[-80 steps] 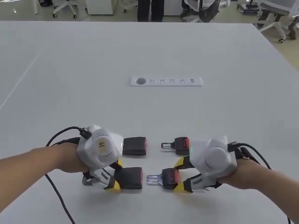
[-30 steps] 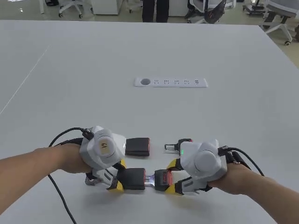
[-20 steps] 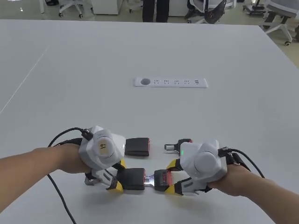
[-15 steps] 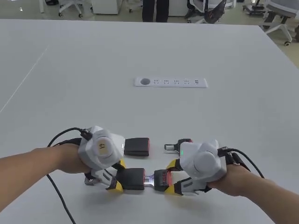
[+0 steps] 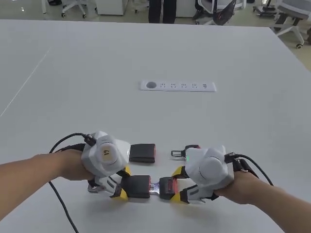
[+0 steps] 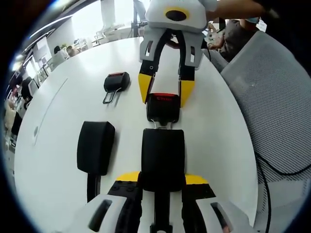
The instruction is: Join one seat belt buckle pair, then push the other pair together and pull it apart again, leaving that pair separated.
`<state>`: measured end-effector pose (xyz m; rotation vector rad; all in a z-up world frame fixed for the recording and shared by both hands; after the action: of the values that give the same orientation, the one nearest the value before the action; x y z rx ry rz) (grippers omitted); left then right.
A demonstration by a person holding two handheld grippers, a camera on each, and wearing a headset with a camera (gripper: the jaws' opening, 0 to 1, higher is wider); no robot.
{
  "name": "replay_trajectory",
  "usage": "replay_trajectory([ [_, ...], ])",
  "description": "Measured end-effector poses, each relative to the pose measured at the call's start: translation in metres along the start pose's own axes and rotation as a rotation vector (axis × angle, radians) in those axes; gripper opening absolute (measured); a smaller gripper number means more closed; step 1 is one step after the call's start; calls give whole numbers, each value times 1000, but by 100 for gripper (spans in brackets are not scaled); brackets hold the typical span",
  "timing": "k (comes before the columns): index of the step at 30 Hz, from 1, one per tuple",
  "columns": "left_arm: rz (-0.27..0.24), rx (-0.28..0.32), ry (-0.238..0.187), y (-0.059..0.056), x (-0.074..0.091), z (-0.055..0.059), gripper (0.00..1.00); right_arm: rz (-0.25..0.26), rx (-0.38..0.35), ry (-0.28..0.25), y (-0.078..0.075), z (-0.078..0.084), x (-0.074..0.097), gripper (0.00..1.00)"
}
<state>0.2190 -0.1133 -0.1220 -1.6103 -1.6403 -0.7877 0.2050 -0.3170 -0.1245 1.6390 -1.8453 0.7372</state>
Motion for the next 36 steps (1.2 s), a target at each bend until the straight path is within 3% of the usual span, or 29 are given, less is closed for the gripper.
replay_trajectory([
  [3,0,3,-3,-1,1,-2,31,3,-8,1,0,0,-1,29],
  [5,1,1,-2,4,-2,4,31,5,-14,3,0,0,-1,29],
  [21,0,-10,3,-7,3,-7,30,-2,-12,17,1,-4,-5,29],
  [36,-3,-11,7,-2,0,-2,30,5,-27,24,2,-10,-12,29],
])
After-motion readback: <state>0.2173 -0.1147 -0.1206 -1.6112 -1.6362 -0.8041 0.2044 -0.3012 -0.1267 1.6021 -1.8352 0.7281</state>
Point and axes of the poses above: the centre of the closed fingertips' face, and the gripper's own axes: x roughly backward along the fingers, y roughly to its left, z roughly out of its underside, the point moved 10 cm from there along x, roughly backward along the fingers, and after that the axes turned 6 degrees about -y, right-handed, at the moved point
